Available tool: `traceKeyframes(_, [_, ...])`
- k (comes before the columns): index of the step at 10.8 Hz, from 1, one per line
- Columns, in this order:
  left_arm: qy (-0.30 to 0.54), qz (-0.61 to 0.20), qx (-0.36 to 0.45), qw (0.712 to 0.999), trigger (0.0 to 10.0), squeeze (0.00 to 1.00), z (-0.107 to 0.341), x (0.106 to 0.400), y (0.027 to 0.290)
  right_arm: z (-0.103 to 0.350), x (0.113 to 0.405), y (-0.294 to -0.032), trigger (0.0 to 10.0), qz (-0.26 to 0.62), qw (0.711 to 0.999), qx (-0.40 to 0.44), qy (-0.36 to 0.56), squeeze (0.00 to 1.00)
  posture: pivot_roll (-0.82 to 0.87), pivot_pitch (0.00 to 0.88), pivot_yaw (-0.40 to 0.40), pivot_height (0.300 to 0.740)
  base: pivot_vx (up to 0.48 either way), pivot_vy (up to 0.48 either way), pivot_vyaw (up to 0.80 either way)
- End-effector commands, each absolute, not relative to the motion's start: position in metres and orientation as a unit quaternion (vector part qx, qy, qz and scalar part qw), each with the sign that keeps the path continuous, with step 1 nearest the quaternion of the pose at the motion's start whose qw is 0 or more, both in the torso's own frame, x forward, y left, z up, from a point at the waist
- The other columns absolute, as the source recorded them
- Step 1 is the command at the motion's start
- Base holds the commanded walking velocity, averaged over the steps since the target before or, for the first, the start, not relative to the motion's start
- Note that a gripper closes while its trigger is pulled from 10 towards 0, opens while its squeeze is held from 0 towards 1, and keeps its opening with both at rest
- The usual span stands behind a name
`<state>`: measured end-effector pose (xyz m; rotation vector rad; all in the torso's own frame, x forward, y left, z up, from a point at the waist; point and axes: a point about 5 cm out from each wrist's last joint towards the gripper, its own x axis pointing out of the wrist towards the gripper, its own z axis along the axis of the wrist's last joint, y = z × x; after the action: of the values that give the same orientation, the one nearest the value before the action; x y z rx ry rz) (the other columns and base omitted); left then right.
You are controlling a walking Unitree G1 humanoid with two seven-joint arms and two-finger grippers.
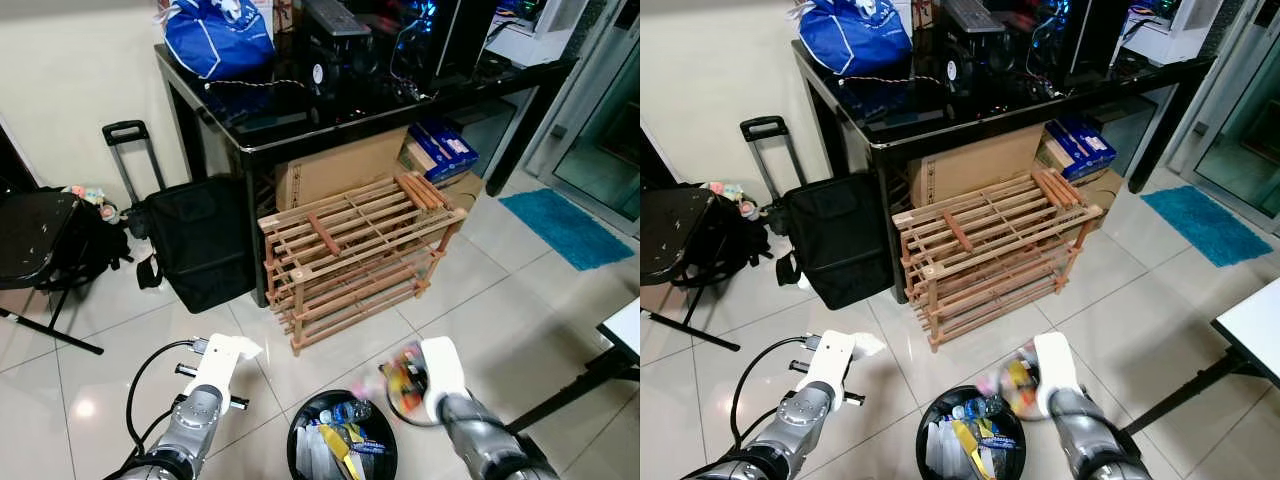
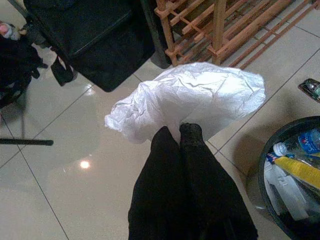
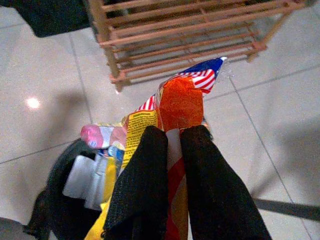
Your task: Picking trash to rubbish bin
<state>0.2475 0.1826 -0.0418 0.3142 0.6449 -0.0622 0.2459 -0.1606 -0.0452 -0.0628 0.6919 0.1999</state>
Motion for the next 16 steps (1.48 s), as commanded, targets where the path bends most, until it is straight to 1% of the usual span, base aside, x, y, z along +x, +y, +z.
traceKeyframes(1, [0.315,-0.023,0.148,0.937,10.0,0.00,-0.040,0.250,0.182,-0.044,0.248,-0.155,10.0,0.117,0.933,-0.036,0.338,0.00,0.02,0.022,-0.055,0.740,0.000,0.000,0.00])
traceKeyframes(3, [0.315,-0.022,0.147,0.938,10.0,0.00,-0.040,0.250,0.182,-0.047,0.247,-0.134,10.0,0.156,0.920,-0.045,0.356,0.00,0.03,0.026,-0.057,0.740,0.000,0.000,0.00])
traceKeyframes(4, [0.315,-0.020,0.147,0.937,10.0,0.00,-0.041,0.249,0.183,-0.053,0.239,-0.125,10.0,0.177,0.907,-0.059,0.377,0.00,0.04,0.031,-0.059,0.740,0.000,0.000,0.00])
traceKeyframes(6, [0.316,-0.019,0.146,0.937,10.0,0.00,-0.041,0.249,0.183,-0.060,0.230,-0.127,10.0,0.171,0.898,-0.068,0.399,0.00,0.04,0.039,-0.057,0.740,0.000,0.000,0.00])
traceKeyframes(9, [0.315,-0.020,0.147,0.937,10.0,0.00,-0.041,0.249,0.183,-0.060,0.229,-0.126,10.0,0.168,0.900,-0.057,0.398,0.00,0.04,0.043,-0.056,0.740,0.000,0.000,0.00])
traceKeyframes(10, [0.315,-0.021,0.147,0.937,10.0,0.00,-0.041,0.249,0.183,-0.058,0.231,-0.126,10.0,0.168,0.902,-0.054,0.395,0.51,0.04,0.043,-0.056,0.740,0.000,0.000,0.00])
traceKeyframes(11, [0.315,-0.021,0.146,0.938,10.0,0.00,-0.041,0.249,0.182,-0.057,0.233,-0.125,10.0,0.169,0.903,-0.052,0.392,0.99,0.05,0.043,-0.059,0.740,0.000,0.000,0.00])
traceKeyframes(16, [0.316,-0.018,0.146,0.937,10.0,0.00,-0.040,0.250,0.183,-0.056,0.234,-0.124,10.0,0.168,0.904,-0.049,0.389,1.00,0.05,0.043,-0.059,0.740,0.000,0.000,0.00])
